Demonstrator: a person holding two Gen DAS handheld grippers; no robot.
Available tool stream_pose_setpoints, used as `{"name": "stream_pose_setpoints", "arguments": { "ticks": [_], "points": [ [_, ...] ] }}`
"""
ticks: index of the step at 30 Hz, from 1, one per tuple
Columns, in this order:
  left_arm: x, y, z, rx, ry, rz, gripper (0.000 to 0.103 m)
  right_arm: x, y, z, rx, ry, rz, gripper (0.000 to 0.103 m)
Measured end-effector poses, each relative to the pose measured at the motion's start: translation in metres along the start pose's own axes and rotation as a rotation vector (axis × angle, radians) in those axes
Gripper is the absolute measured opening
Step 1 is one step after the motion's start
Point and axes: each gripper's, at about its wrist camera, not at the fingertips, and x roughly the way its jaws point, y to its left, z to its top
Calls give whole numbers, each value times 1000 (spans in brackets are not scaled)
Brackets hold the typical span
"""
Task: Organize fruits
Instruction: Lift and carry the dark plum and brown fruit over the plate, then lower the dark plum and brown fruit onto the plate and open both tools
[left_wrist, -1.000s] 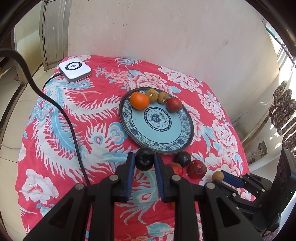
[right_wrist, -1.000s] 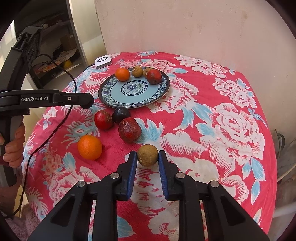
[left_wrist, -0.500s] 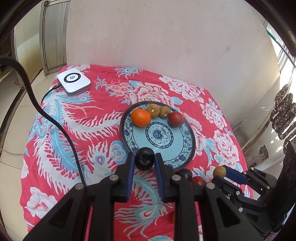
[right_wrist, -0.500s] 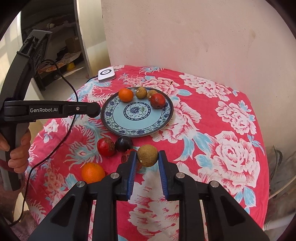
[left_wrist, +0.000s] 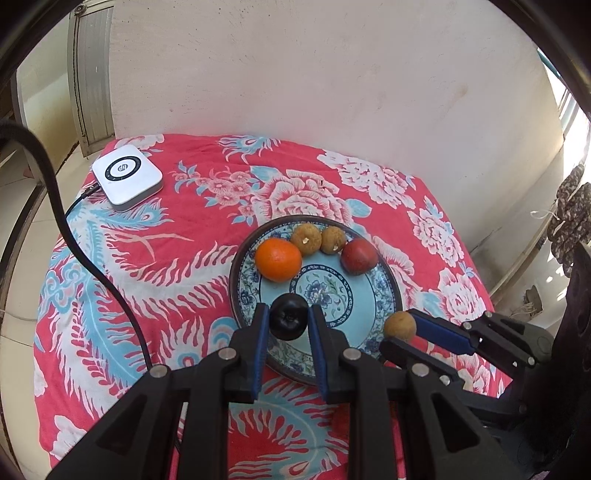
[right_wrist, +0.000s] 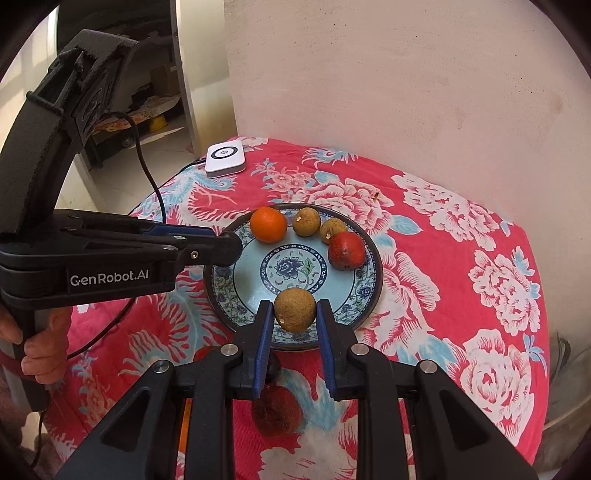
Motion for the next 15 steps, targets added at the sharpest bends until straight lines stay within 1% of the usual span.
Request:
{"name": "stream_pose_setpoints", "arguments": {
  "ticks": [9,15],
  "points": [
    [19,7,9,2,15,6,22,28,-1,16,-22,28,17,25],
    [24,11,10,4,15,-7,22,46,-1,26,-42,40,25,25]
  ]
}}
